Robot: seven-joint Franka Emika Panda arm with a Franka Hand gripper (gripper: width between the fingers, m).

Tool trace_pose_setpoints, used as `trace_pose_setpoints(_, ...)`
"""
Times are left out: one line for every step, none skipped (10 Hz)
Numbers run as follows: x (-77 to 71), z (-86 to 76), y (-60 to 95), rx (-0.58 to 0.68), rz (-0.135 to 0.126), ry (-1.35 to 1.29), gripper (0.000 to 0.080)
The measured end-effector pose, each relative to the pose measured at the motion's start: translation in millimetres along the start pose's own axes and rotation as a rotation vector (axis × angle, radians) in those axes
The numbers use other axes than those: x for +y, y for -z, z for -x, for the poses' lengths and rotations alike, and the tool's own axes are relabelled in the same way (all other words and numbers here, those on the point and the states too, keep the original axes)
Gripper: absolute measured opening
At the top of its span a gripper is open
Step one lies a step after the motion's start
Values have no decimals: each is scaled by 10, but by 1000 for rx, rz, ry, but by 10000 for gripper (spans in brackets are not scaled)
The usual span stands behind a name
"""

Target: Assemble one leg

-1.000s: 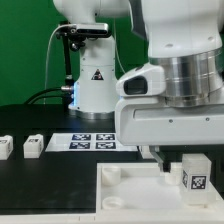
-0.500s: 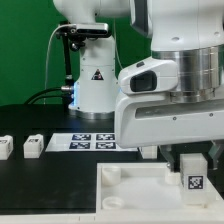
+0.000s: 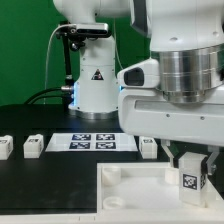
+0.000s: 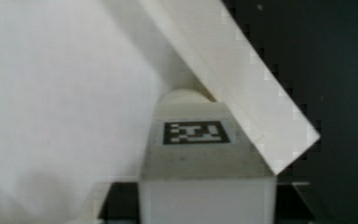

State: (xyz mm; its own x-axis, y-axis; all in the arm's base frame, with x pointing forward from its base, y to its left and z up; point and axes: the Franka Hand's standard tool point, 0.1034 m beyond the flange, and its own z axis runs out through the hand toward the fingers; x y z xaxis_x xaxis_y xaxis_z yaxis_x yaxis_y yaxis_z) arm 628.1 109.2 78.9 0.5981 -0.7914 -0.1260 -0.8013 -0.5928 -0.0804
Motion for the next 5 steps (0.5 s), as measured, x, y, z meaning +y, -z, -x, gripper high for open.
trace_pose_setpoints(5, -5, -1, -2, -11, -169, 292)
trace_pose_setpoints(11, -3, -8, -17, -24, -312, 292)
trace_pose_setpoints(2, 21, -27, -28, -34, -482, 293)
trace_pose_setpoints(-27, 72, -35, -27, -32, -579, 294)
trace_pose_setpoints(-49, 110, -38, -19, -28, -559, 294)
